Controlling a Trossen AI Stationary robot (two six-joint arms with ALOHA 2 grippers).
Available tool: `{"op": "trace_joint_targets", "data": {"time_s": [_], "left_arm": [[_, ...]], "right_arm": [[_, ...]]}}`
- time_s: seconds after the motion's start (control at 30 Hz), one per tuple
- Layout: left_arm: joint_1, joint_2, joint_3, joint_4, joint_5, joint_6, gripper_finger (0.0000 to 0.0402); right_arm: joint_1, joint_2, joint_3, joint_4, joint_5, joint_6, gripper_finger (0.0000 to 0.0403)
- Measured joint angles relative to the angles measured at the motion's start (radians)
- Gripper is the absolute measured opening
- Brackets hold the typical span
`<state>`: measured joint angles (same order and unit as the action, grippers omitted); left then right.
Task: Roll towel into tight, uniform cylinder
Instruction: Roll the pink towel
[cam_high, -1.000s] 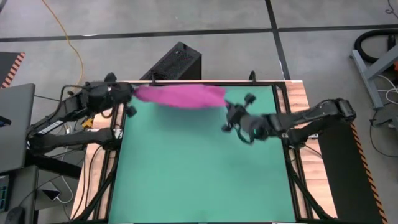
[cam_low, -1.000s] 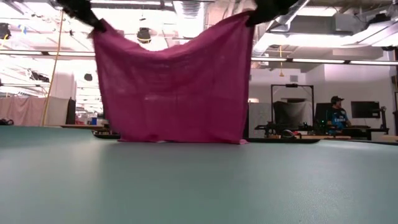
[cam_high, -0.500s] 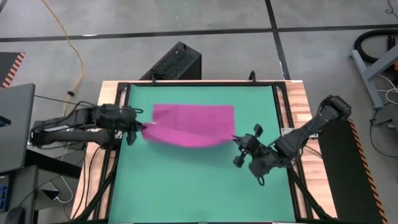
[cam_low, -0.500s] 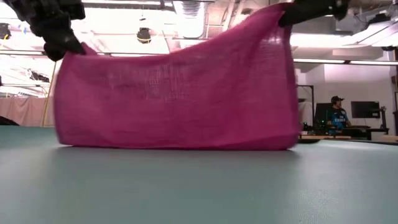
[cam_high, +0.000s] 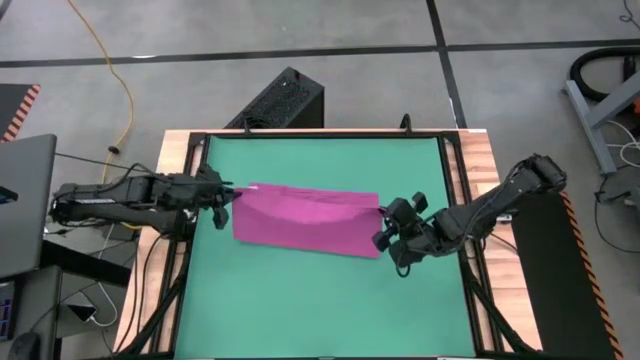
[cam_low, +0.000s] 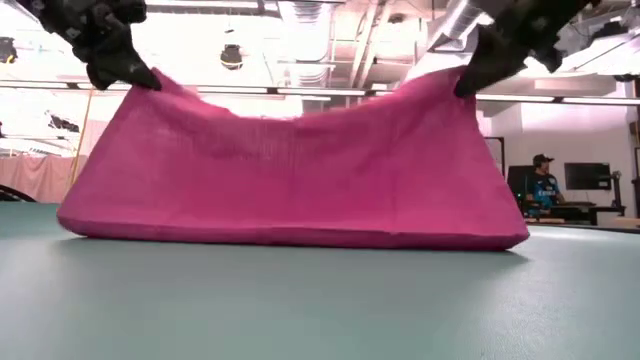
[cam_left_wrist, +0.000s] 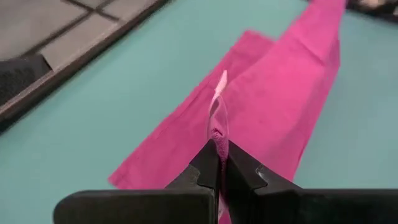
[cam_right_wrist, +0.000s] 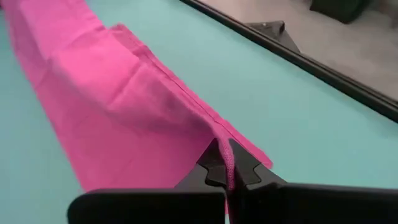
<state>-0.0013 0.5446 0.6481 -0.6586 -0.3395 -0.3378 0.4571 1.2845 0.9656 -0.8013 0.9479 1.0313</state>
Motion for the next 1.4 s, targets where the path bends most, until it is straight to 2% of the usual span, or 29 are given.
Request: {"op": "trace_joint_targets", "data": {"time_s": [0.23, 0.4, 0.6, 0.77, 1.0, 1.23, 1.4], "left_arm": [[0.0, 0.065, -0.084, 0.026, -0.039, -0.001, 0.0], [0.0, 0.076, -0.113, 0.038, -0.035, -0.06, 0.0], [0.0, 0.076, -0.13, 0.049, -0.139, -0.041, 0.0], [0.0, 0.077, -0.147, 0.059, -0.156, -0.044, 0.0], [0.0, 0.079, -0.24, 0.201, -0.146, -0.041, 0.0], [0.001, 0.077, -0.282, 0.232, -0.293, -0.069, 0.0], [0.001, 0.077, -0.282, 0.235, -0.301, -0.072, 0.0]], "right_arm": [[-0.038, 0.04, -0.059, 0.077, -0.064, -0.014, 0.0008], [-0.039, 0.096, -0.058, 0.085, -0.09, -0.01, 0.0008], [-0.064, 0.171, -0.058, 0.085, -0.091, -0.01, 0.0008], [-0.093, 0.235, -0.058, 0.092, -0.112, -0.01, 0.0008], [-0.129, 0.307, -0.058, 0.101, -0.127, -0.01, 0.0008], [-0.166, 0.341, -0.058, 0.108, -0.133, -0.016, 0.0012], [-0.186, 0.341, -0.058, 0.122, -0.138, -0.019, 0.0018]]}}
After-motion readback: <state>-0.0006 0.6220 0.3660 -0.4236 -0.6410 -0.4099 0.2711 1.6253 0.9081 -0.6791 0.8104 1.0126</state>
